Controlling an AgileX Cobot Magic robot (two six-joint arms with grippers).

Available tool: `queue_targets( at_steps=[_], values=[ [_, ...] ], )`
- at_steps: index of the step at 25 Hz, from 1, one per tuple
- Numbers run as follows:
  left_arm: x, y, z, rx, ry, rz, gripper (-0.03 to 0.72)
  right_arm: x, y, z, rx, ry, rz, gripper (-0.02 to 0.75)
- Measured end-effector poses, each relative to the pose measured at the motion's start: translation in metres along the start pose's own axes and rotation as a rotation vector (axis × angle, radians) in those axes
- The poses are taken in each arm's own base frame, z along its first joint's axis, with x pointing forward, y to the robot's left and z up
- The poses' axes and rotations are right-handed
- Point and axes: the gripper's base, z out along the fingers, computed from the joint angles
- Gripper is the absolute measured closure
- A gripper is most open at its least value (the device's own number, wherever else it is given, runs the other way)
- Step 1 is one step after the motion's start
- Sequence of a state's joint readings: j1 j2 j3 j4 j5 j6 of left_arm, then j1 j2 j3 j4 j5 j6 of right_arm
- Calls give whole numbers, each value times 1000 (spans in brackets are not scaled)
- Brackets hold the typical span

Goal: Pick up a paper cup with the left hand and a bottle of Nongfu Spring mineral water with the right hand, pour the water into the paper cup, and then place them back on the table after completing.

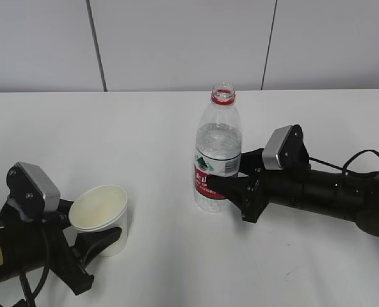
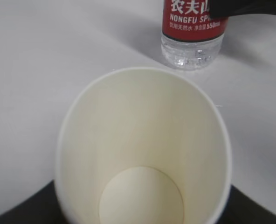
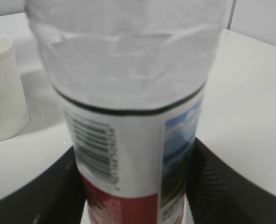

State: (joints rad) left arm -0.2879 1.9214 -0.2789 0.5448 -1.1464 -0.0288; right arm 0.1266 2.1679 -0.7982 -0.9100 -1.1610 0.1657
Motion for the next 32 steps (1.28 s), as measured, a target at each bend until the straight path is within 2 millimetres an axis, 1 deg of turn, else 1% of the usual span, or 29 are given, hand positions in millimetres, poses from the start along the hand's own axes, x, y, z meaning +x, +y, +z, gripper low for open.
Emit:
queue_targets(
  at_steps=[4,8,11,18,21,26,32],
  values=[
    [-1,0,0,-1,-3,3,300,0,-1,0,12,-2,5,313],
    [-6,2,1,-3,-24,14,300,0,-2,0,22,-2,-8,355],
    [-11,5,5,-3,-44,12,300,-1,-3,0,29,1,-15,370],
    [-24,13,16,-9,-98,29,300,-1,-5,0,50,3,-11,373],
    [-30,14,21,15,-121,17,300,-3,-6,-1,56,14,-32,373],
    [-41,15,26,68,-138,28,300,-7,-13,3,68,15,-70,373],
    [-52,17,33,151,3,83,300,-18,-26,11,82,-8,-122,374]
  ],
)
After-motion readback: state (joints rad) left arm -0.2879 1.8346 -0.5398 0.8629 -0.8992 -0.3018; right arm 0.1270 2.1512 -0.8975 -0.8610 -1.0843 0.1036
